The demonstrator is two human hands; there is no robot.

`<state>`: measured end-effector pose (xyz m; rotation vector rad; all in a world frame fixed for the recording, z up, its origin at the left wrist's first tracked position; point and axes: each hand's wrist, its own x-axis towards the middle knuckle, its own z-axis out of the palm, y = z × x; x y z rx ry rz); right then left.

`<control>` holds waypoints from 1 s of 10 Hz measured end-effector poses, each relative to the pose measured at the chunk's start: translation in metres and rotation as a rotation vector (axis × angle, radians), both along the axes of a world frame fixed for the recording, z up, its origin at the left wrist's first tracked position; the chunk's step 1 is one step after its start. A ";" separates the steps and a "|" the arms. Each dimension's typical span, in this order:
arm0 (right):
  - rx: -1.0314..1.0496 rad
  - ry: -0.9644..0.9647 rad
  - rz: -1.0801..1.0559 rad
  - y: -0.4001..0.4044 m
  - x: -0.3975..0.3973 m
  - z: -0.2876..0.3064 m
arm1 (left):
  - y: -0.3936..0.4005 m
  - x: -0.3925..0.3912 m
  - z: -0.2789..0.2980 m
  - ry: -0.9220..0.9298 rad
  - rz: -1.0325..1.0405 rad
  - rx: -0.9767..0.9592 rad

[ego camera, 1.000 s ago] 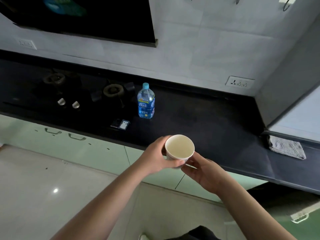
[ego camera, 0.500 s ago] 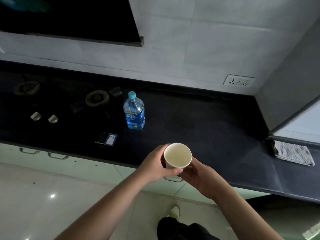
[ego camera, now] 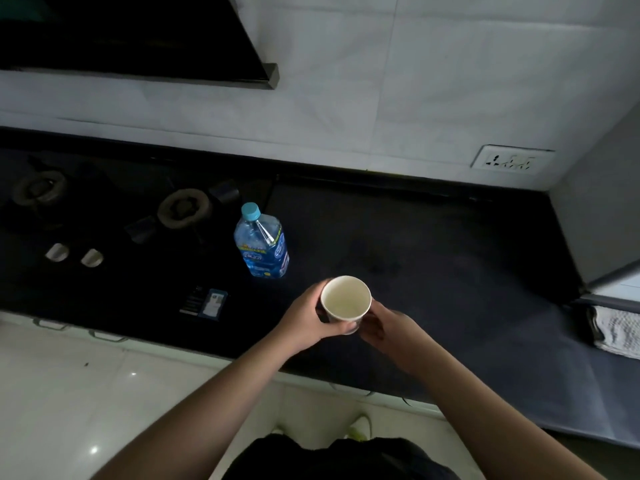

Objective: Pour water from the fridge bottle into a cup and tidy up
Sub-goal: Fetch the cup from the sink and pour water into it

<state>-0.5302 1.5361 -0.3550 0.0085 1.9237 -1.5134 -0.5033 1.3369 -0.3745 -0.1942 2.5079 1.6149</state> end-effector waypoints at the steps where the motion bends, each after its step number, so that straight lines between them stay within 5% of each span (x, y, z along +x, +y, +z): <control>1: -0.114 -0.284 -0.300 -0.020 -0.017 -0.015 | -0.009 -0.016 -0.011 -0.022 -0.021 -0.011; 6: -0.011 -0.290 -0.648 -0.059 -0.045 -0.043 | -0.024 -0.066 -0.049 -0.065 -0.125 -0.003; 10: -0.032 -0.297 -0.680 -0.060 -0.051 -0.049 | -0.025 -0.076 -0.056 -0.117 -0.158 -0.022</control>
